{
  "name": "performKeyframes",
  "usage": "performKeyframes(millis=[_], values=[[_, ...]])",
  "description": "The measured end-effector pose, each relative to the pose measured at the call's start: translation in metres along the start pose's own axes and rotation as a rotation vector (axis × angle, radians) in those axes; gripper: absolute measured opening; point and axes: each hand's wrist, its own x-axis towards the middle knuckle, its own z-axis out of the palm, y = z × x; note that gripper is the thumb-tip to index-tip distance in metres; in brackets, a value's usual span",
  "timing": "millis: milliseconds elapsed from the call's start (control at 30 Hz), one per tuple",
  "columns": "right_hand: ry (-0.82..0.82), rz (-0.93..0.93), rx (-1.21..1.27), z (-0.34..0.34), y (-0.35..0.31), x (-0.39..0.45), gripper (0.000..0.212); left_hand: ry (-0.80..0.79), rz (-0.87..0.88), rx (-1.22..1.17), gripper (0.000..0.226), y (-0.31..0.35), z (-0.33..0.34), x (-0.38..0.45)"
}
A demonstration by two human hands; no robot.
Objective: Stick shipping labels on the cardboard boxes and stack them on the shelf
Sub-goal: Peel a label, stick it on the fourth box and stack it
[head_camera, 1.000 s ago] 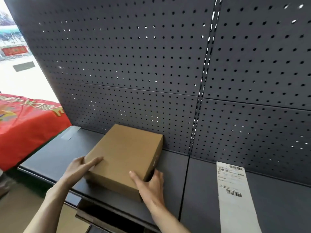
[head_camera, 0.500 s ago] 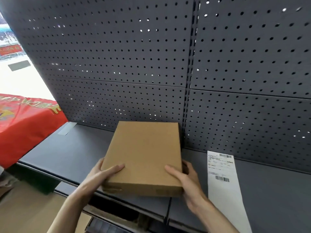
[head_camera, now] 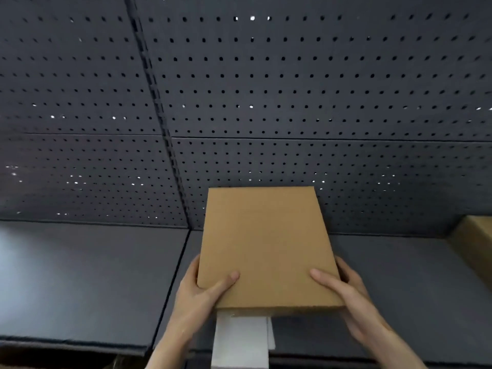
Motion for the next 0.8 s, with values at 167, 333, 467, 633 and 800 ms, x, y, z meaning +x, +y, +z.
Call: performKeyframes(millis=[167, 333, 467, 633, 800], values=[[0.038, -0.004, -0.024, -0.075, -0.012, -0.003, 0.094, -0.052, -0.012, -0.02, 0.078, -0.009, 0.076, -0.004], [0.091, 0.059, -0.059, -0.128, -0.016, -0.007, 0.083, -0.1, -0.03, 0.027, 0.095, -0.023, 0.129, -0.011], [0.115, 0.104, -0.082, -0.151, -0.012, -0.004, 0.084, -0.105, -0.034, 0.08, 0.096, -0.033, 0.154, -0.009], [0.147, 0.131, -0.127, -0.156, -0.007, 0.001, 0.097, -0.066, -0.016, 0.147, 0.087, -0.044, 0.161, 0.001], [0.166, 0.141, -0.196, -0.164, -0.004, 0.006, 0.12, -0.06, -0.003, 0.263, 0.086, -0.059, 0.163, 0.008]])
